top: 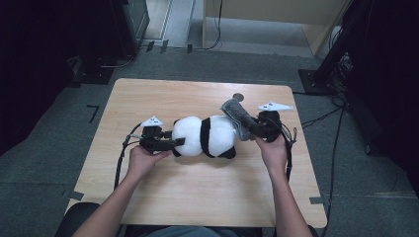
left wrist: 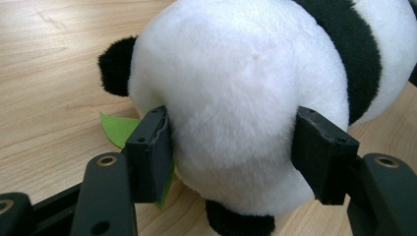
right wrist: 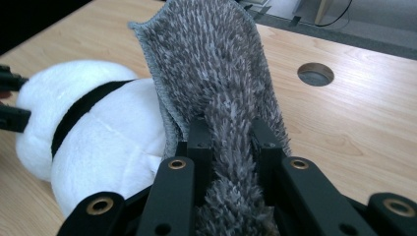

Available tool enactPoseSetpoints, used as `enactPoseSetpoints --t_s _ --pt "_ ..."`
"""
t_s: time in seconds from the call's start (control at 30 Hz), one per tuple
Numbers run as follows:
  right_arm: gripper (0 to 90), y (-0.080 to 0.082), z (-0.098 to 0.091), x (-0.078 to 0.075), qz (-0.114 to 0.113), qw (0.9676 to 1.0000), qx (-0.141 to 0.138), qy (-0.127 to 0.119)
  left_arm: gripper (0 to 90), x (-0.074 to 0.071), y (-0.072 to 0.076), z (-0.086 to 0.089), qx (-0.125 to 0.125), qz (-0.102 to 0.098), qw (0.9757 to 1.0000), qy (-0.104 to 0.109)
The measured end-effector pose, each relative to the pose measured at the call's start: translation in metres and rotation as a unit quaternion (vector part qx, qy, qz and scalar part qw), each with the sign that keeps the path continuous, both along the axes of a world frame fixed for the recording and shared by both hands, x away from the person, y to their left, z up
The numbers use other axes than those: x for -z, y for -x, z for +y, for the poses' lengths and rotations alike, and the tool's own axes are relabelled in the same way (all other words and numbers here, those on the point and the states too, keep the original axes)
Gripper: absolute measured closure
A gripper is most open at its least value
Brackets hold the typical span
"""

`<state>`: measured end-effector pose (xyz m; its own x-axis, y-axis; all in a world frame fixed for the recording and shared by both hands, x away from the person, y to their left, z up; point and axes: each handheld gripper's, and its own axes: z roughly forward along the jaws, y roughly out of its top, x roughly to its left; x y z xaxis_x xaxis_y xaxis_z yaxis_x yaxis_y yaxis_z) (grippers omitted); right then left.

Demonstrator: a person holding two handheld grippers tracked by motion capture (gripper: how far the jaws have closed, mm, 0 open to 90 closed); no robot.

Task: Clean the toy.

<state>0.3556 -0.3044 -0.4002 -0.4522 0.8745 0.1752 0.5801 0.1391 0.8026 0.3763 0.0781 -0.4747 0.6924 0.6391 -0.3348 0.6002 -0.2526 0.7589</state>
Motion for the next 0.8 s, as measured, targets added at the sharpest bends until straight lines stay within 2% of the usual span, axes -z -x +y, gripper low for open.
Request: enactPoseSetpoints --t_s 0.13,0.2,0.37,0.53,0.73,0.8 --pt "76.6 0.003 -0.004 0.005 0.007 0.9992 -0.01 -0.038 36.7 0.0 0.0 0.0 0.001 0.0 1.0 0.001" --pt "76.5 0.003 -0.001 0.009 0.012 0.9987 -0.018 -0.047 36.7 0.0 0.0 0.0 0.002 -0.001 1.0 0.001" --pt "76.3 0.0 0.013 0.024 0.023 0.9989 -0.027 -0.03 36.5 0.001 -0.001 0.0 0.0 0.001 1.0 0.003" --pt "76.1 -0.003 0.007 0.032 0.035 0.9978 -0.028 -0.049 36.4 0.001 -0.001 0.0 0.001 -0.001 1.0 0.003" --pt "76.1 0.001 0.006 0.043 0.036 0.9981 -0.022 -0.045 36.3 0.001 -0.001 -0.001 0.0 -0.001 1.0 0.004" --pt "76.0 0.001 0.004 0.047 0.044 0.998 -0.018 -0.043 36.2 0.002 -0.001 0.0 -0.001 0.001 1.0 0.006"
